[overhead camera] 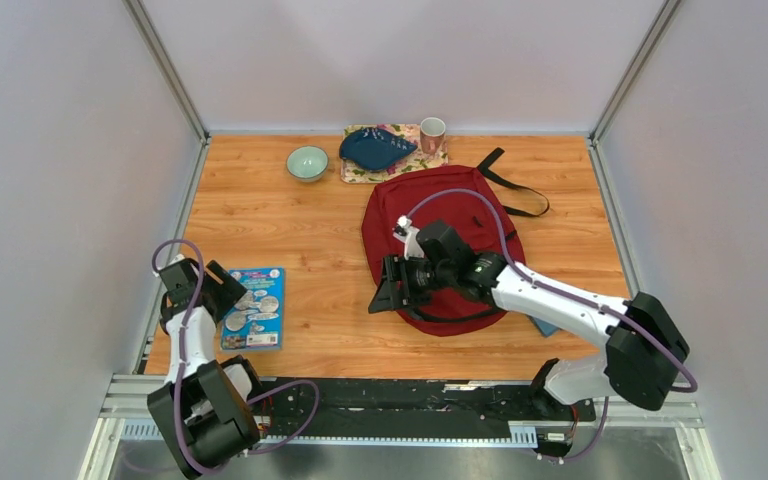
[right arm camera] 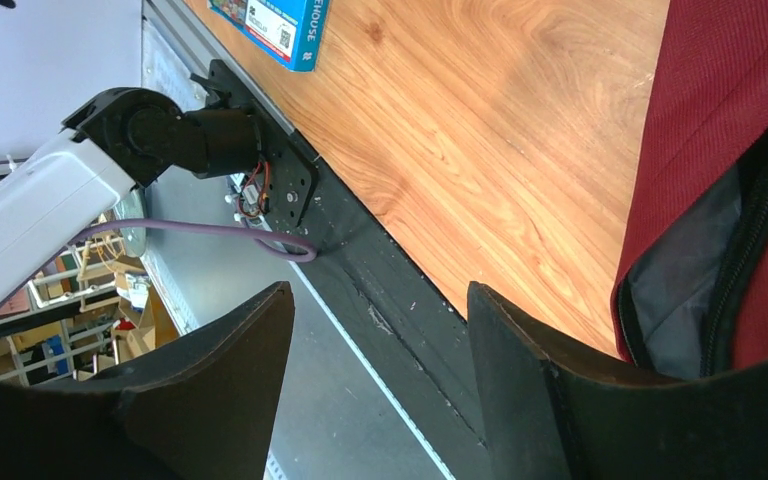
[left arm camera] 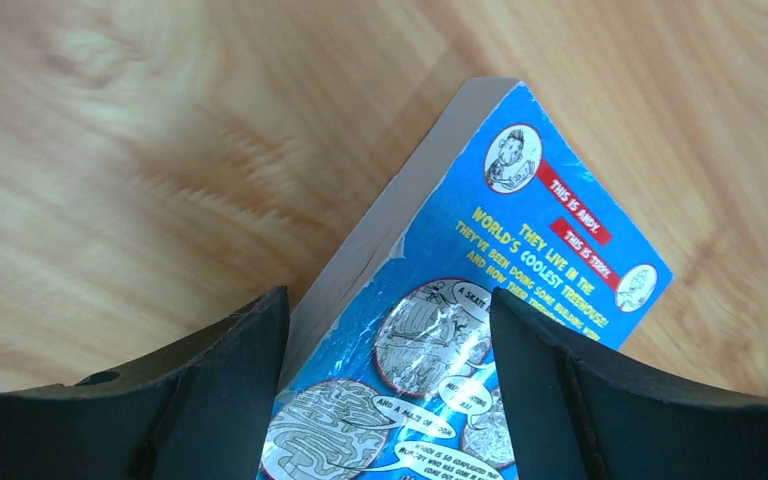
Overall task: Pack the student bag
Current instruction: Move the book to the center of the board, then pick up the book from the center of the board.
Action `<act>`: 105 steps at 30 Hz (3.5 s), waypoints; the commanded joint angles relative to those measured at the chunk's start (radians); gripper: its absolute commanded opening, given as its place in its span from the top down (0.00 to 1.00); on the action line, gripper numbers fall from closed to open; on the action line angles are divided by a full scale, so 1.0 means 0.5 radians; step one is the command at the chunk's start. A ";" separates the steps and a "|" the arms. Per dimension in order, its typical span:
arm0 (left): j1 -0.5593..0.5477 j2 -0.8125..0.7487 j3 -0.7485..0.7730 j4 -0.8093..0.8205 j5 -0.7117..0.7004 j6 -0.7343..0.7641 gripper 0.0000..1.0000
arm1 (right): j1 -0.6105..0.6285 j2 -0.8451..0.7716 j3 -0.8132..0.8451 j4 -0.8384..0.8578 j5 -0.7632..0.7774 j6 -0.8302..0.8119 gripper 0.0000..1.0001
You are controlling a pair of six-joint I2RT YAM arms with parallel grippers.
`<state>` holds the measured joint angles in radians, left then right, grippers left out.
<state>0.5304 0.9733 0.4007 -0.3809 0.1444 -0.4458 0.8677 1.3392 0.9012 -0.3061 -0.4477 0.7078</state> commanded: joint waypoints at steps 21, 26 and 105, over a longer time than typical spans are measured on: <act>-0.248 -0.315 -0.464 0.197 1.021 -0.268 0.20 | 0.158 1.211 0.863 0.063 0.257 0.140 0.33; -0.389 -0.281 -0.409 0.158 0.923 -0.207 0.20 | 0.158 1.322 0.962 0.014 0.272 0.122 0.33; -1.205 -0.314 0.082 -0.014 0.623 -0.069 1.00 | 0.148 1.222 0.882 0.057 0.324 0.005 0.35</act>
<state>-0.0383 0.8913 0.3775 -0.3275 0.4187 -0.4664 0.9184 2.0487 1.3731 -0.3210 -0.3473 0.7563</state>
